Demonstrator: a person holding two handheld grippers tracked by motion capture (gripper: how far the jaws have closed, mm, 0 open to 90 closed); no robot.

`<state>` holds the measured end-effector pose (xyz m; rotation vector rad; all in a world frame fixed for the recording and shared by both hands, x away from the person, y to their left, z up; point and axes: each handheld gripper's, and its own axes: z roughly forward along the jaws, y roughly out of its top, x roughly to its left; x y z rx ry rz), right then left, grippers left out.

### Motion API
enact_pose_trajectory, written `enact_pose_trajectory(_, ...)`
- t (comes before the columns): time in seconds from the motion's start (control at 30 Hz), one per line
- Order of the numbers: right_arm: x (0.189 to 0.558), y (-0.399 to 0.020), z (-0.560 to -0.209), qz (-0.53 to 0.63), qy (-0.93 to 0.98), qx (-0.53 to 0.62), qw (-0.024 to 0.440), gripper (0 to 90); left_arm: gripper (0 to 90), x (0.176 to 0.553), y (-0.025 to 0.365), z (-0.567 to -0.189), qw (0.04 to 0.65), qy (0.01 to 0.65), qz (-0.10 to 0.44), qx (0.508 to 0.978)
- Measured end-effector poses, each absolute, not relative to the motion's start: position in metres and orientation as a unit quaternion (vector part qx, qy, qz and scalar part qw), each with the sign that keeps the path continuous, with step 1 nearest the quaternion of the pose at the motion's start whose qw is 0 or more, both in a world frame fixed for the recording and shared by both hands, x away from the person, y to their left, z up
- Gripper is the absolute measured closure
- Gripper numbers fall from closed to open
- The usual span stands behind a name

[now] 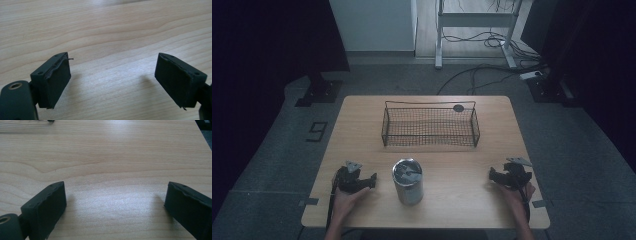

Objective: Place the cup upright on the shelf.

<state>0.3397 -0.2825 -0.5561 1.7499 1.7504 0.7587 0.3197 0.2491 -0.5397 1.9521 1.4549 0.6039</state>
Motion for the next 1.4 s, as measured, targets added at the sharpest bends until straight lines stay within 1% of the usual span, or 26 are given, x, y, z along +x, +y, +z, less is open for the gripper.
enact_pose_trajectory(0.5, 0.338, -0.283, -0.556, 0.280, 0.645, 0.655, 0.275, 3.8, 12.1, 0.309, 0.242, -0.517, 0.366, 0.526, 0.217, 0.737)
enact_pose_trajectory(0.87, 0.338, -0.283, -0.556, 0.281, 0.645, 0.655, 0.275, 4.4, 10.2, 0.300, 0.237, -0.507, 0.384, 0.505, 0.219, 0.741)
enact_pose_trajectory(1.0, 0.338, -0.284, -0.556, 0.281, 0.644, 0.656, 0.276, 4.7, 9.9, 0.293, 0.236, -0.497, 0.401, 0.498, 0.215, 0.738)
enact_pose_trajectory(1.3, 0.338, -0.284, -0.556, 0.280, 0.644, 0.656, 0.277, 4.9, 7.4, 0.276, 0.234, -0.480, 0.437, 0.470, 0.198, 0.741)
enact_pose_trajectory(1.4, 0.338, -0.284, -0.556, 0.280, 0.643, 0.656, 0.277, 5.2, 5.0, 0.271, 0.231, -0.475, 0.445, 0.459, 0.193, 0.745)
